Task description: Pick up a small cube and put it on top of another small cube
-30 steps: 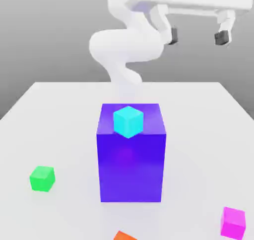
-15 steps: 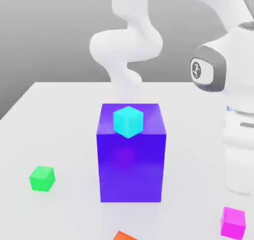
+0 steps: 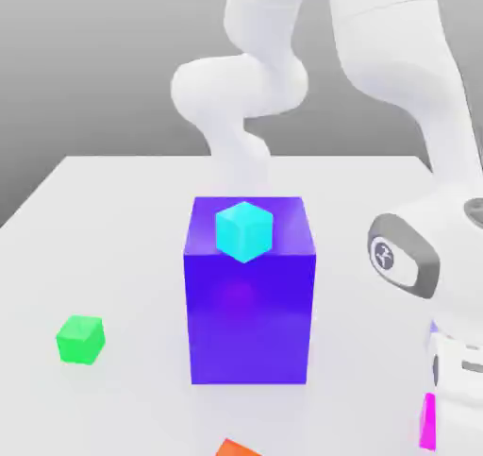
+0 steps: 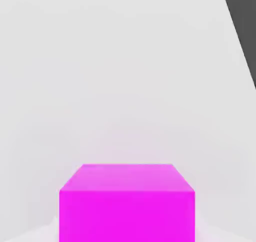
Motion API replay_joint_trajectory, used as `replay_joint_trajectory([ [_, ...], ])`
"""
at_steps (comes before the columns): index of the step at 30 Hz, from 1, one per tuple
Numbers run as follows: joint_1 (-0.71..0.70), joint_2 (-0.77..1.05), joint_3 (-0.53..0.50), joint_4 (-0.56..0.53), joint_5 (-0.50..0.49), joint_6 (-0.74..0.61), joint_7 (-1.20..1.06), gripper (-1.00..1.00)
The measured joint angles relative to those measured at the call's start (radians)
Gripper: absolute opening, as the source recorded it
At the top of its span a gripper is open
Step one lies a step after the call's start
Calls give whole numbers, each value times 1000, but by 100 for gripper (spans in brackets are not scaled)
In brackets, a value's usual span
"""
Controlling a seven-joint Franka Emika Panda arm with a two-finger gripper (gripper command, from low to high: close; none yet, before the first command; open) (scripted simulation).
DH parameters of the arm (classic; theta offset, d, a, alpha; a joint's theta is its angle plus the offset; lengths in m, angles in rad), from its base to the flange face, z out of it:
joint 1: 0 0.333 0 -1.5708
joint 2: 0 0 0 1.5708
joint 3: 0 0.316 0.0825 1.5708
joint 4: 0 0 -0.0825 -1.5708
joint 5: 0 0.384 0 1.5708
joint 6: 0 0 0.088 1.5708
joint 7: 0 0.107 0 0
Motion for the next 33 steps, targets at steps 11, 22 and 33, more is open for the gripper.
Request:
replay_joint_trajectory([
  [11, -211, -304, -110, -103, -30, -76, -282, -100],
  [22, -580, -513, -281, -273, -79, -70, -822, -100],
  [33, -719, -584, -434, -437, 17, -77, -1360, -100],
])
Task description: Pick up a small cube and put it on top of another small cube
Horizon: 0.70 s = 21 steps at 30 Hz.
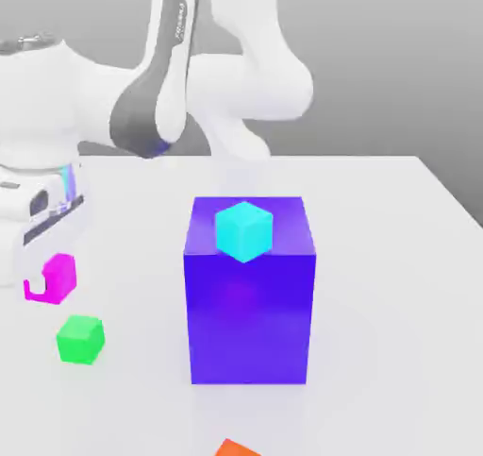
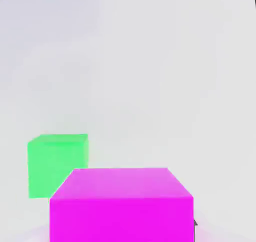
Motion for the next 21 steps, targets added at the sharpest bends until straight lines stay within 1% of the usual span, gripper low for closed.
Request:
replay_joint_trajectory([
  [3, 1, 19, -9, -25, 16, -10, -70, -100],
  [8, 15, 65, -9, -17, 70, 22, -119, -100],
  [15, 23, 158, 4, -11, 167, 104, -190, -100],
  [20, 1, 241, 40, -15, 251, 179, -249, -100],
  [21, -4, 252, 47, -16, 260, 189, -255, 100],
])
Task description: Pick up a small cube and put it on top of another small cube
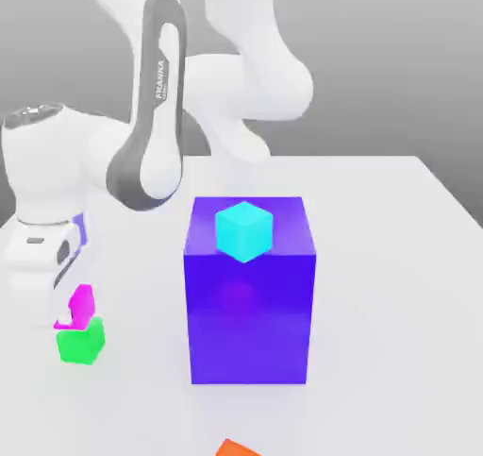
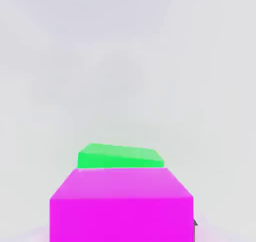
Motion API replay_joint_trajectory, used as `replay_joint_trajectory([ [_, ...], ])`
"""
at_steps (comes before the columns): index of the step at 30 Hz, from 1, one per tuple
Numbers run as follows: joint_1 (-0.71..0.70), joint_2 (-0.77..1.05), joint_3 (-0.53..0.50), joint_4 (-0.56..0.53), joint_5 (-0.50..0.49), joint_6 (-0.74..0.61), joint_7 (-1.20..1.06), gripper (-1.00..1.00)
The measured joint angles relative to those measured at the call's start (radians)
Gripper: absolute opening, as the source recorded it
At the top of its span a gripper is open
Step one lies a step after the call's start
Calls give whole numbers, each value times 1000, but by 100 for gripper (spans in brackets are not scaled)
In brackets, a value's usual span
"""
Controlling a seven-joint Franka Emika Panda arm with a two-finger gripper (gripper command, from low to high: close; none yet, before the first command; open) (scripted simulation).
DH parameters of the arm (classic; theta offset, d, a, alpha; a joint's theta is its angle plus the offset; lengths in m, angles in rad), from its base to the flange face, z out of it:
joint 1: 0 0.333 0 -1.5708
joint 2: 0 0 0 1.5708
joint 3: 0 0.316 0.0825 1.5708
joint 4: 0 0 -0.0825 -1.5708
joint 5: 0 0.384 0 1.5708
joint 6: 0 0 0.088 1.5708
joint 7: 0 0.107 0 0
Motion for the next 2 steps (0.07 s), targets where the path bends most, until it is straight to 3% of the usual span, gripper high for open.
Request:
replay_joint_trajectory([
  [2, 0, 0, 0, 0, 0, 0, 0, 100],
])
